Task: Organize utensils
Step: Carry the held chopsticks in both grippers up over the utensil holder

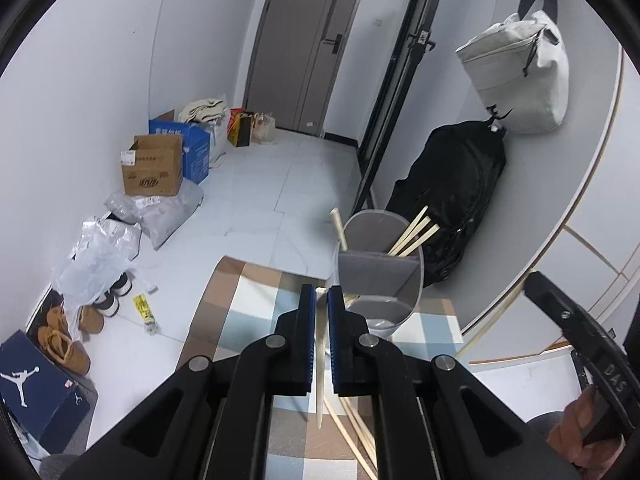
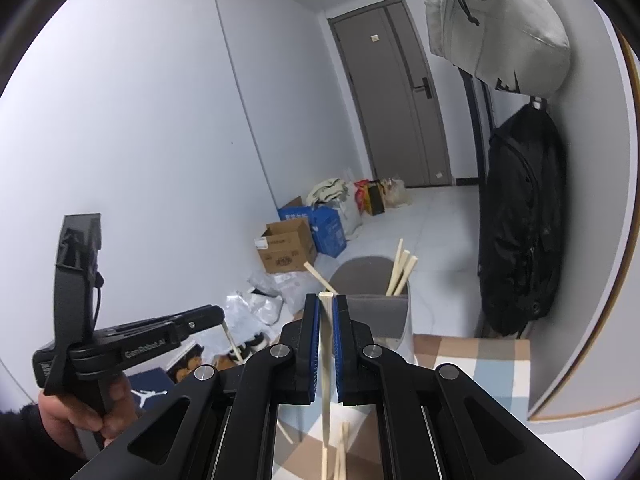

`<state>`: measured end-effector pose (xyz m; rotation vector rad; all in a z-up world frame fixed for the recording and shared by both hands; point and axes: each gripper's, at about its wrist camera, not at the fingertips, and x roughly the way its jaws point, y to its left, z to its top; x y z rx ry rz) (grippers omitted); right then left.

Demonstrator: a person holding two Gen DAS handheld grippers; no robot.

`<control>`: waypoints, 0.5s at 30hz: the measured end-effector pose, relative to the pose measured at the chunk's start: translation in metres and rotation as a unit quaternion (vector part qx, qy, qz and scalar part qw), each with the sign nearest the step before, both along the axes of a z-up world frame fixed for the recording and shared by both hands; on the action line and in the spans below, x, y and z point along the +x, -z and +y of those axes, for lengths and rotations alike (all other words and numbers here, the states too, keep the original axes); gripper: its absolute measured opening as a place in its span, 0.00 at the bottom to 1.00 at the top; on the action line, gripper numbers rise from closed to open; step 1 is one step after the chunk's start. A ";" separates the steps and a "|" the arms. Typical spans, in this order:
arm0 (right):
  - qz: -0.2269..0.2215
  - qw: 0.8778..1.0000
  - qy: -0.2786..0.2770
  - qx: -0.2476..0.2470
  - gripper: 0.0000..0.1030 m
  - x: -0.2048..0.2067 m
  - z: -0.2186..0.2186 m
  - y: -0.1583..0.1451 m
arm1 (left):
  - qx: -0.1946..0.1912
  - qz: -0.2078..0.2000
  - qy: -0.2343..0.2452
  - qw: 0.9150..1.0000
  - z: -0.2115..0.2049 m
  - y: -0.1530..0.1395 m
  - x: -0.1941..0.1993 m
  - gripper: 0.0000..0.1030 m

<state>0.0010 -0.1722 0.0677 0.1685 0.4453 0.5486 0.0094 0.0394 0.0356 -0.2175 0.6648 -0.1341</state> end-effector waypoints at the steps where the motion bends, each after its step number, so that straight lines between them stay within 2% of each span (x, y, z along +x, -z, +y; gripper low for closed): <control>1: -0.001 1.000 0.000 -0.001 0.05 0.001 0.001 -0.002 | -0.001 -0.001 0.003 1.000 0.000 -0.003 0.000 0.02; 7: -0.006 1.000 -0.003 -0.002 0.05 0.011 0.005 -0.022 | -0.004 0.001 0.002 1.000 0.001 -0.029 0.009 0.02; 15: -0.012 1.000 0.003 0.006 0.05 0.039 0.004 -0.053 | -0.012 -0.031 0.011 0.999 -0.003 -0.067 0.024 0.02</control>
